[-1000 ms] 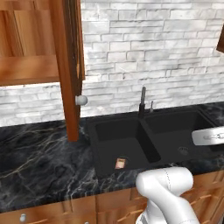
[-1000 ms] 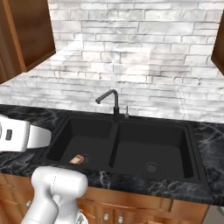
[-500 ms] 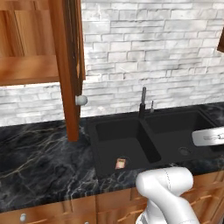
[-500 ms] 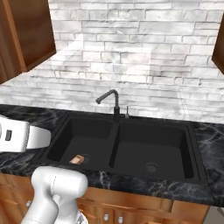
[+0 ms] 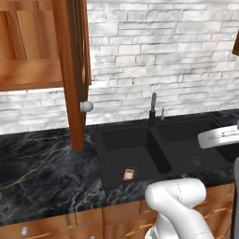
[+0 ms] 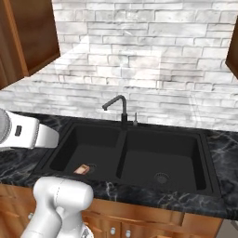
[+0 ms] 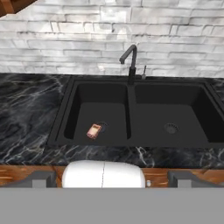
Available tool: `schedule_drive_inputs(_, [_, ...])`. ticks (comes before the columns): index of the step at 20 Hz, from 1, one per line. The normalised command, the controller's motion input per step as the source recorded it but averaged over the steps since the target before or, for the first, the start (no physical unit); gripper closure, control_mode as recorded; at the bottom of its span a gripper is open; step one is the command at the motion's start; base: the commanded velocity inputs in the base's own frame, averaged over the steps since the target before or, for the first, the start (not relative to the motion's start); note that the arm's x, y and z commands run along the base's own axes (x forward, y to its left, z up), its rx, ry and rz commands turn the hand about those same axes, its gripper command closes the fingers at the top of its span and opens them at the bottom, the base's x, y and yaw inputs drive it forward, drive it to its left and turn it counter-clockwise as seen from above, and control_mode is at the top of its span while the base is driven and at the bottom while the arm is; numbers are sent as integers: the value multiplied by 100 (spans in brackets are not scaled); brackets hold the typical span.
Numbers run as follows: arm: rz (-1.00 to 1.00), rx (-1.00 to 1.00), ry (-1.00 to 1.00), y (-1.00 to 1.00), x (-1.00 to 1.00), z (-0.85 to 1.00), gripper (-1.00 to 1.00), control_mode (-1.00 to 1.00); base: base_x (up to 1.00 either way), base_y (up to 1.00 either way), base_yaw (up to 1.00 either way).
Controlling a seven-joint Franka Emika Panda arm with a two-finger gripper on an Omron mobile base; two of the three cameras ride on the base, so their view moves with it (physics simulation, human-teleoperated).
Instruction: Pick up the dish brush and bar soap from the sink, and place them back in the cabinet, and close the cabinet doors.
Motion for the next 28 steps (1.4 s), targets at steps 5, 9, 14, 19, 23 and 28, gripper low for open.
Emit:
schedule_drive_inputs(5, [0,0,12,0,11,-2,-100,-100,0,0,0])
schedule_drive_inputs(9, [0,0,7,0,14,-15,-100,-100,0,0,0])
schedule_drive_inputs(14, [0,0,4,0,8,-17,-100,-100,0,0,0])
schedule_drive_inputs(19, [0,0,1,0,3,-23,-100,-100,0,0,0])
schedule_drive_inputs(23, [0,0,0,0,2,-18,-100,-100,0,0,0])
schedule_drive_inputs(28, [0,0,1,0,17,-8,-100,-100,0,0,0])
